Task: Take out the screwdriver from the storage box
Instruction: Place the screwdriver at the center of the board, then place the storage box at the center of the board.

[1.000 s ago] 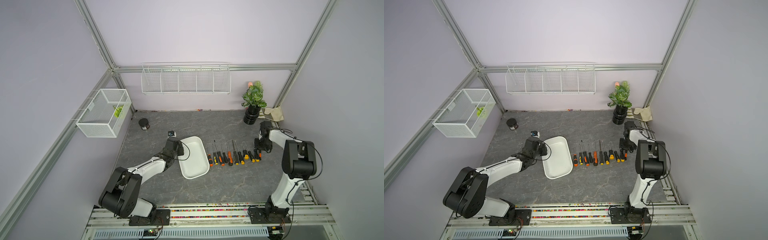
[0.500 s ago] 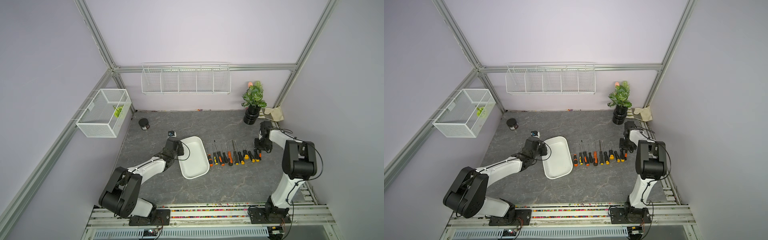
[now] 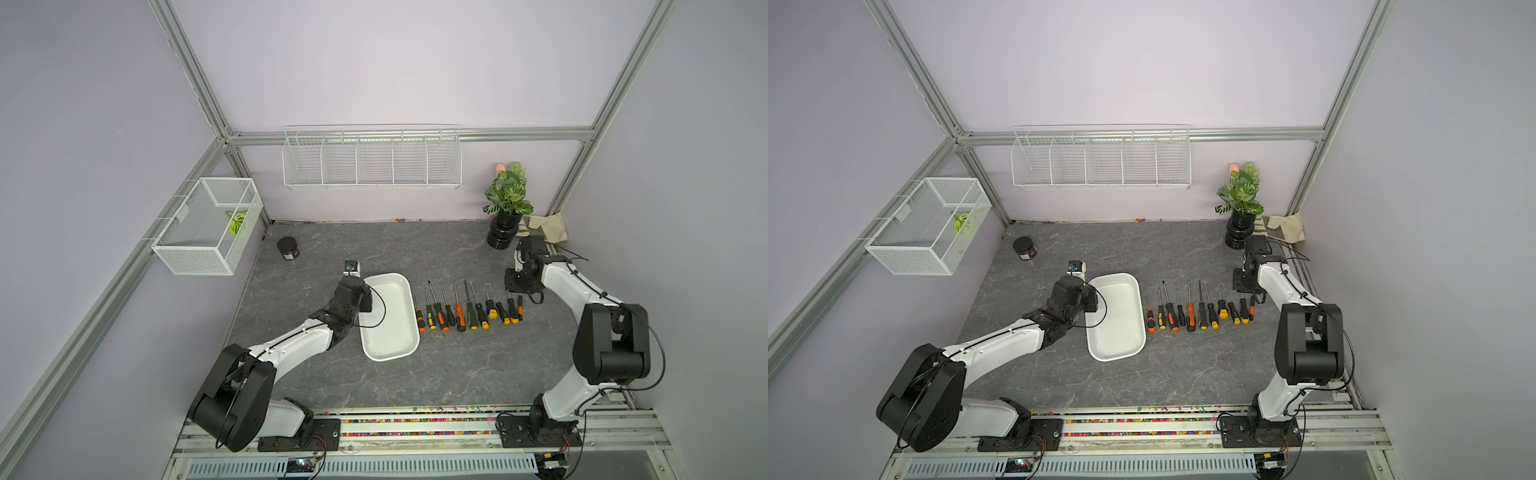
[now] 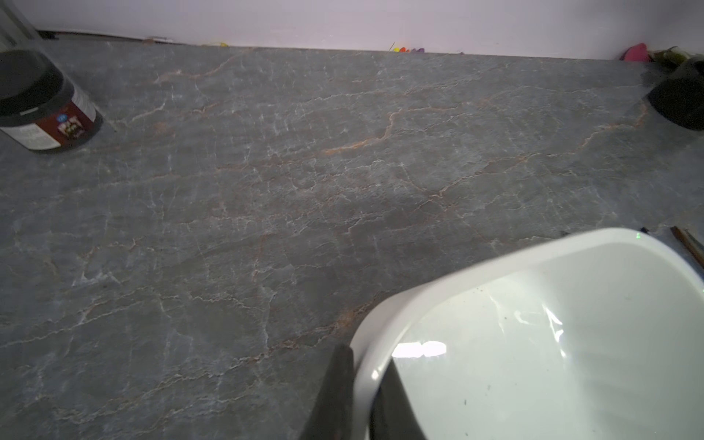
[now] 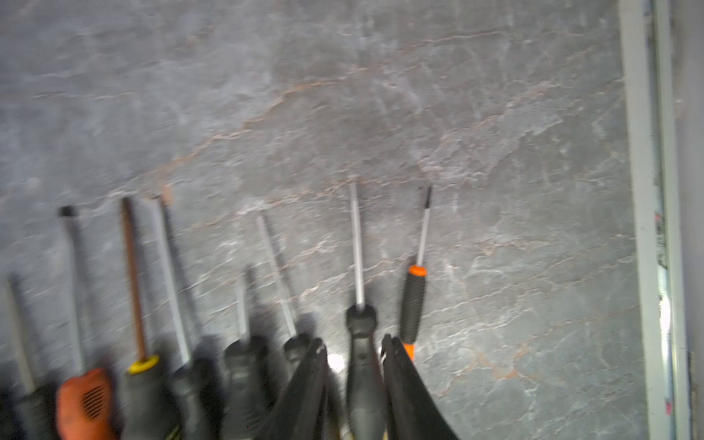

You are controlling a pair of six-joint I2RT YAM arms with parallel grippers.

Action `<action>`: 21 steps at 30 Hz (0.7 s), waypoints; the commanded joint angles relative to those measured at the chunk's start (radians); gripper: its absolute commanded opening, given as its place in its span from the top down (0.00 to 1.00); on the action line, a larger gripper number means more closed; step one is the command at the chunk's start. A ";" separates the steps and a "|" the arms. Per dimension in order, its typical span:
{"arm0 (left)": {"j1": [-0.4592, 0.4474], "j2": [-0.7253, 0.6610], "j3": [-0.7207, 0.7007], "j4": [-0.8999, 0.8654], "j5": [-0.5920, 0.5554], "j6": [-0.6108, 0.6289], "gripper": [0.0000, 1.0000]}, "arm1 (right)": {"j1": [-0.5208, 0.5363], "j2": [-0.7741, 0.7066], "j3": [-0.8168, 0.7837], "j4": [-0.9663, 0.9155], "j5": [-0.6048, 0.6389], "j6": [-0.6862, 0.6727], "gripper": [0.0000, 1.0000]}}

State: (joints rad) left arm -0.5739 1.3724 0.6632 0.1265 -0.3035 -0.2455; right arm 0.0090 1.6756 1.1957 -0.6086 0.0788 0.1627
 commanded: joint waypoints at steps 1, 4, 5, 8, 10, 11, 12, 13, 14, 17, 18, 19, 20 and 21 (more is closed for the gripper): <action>-0.017 -0.022 -0.023 0.023 -0.079 0.055 1.00 | 0.035 -0.052 -0.037 -0.004 -0.023 0.022 0.70; -0.020 -0.033 -0.027 0.022 -0.090 0.059 1.00 | 0.064 -0.109 -0.075 -0.001 -0.039 0.029 0.70; -0.020 -0.036 -0.025 0.020 -0.091 0.059 1.00 | 0.073 -0.130 -0.088 0.000 -0.045 0.032 0.70; -0.021 -0.033 -0.019 0.011 -0.088 0.058 1.00 | 0.103 -0.197 -0.138 0.006 -0.063 0.042 0.70; -0.024 -0.028 -0.012 0.003 -0.086 0.059 1.00 | 0.113 -0.232 -0.161 0.010 -0.110 0.035 0.70; -0.024 -0.027 -0.008 -0.002 -0.081 0.062 1.00 | 0.122 -0.247 -0.169 0.012 -0.118 0.038 0.69; -0.025 -0.021 0.001 -0.011 -0.075 0.063 1.00 | 0.135 -0.260 -0.175 0.014 -0.118 0.039 0.69; -0.024 -0.012 0.014 -0.024 -0.069 0.064 1.00 | 0.150 -0.269 -0.182 0.015 -0.109 0.037 0.69; -0.024 0.002 0.029 -0.037 -0.062 0.069 1.00 | 0.163 -0.273 -0.187 0.016 -0.095 0.034 0.69; -0.024 0.059 0.081 -0.090 -0.054 0.071 1.00 | 0.190 -0.260 -0.206 0.029 -0.089 0.032 0.69; -0.024 0.076 0.092 -0.098 -0.054 0.070 1.00 | 0.193 -0.258 -0.216 0.039 -0.100 0.035 0.69; -0.024 0.089 0.098 -0.104 -0.053 0.071 1.00 | 0.198 -0.260 -0.226 0.049 -0.105 0.038 0.69; -0.024 0.100 0.103 -0.106 -0.053 0.071 1.00 | 0.202 -0.265 -0.235 0.056 -0.106 0.038 0.69; -0.023 0.109 0.106 -0.104 -0.055 0.072 1.00 | 0.208 -0.272 -0.242 0.061 -0.107 0.040 0.69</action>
State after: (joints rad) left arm -0.5941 1.4490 0.7452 0.0738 -0.3508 -0.2035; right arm 0.2062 1.4132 0.9829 -0.5774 -0.0135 0.1875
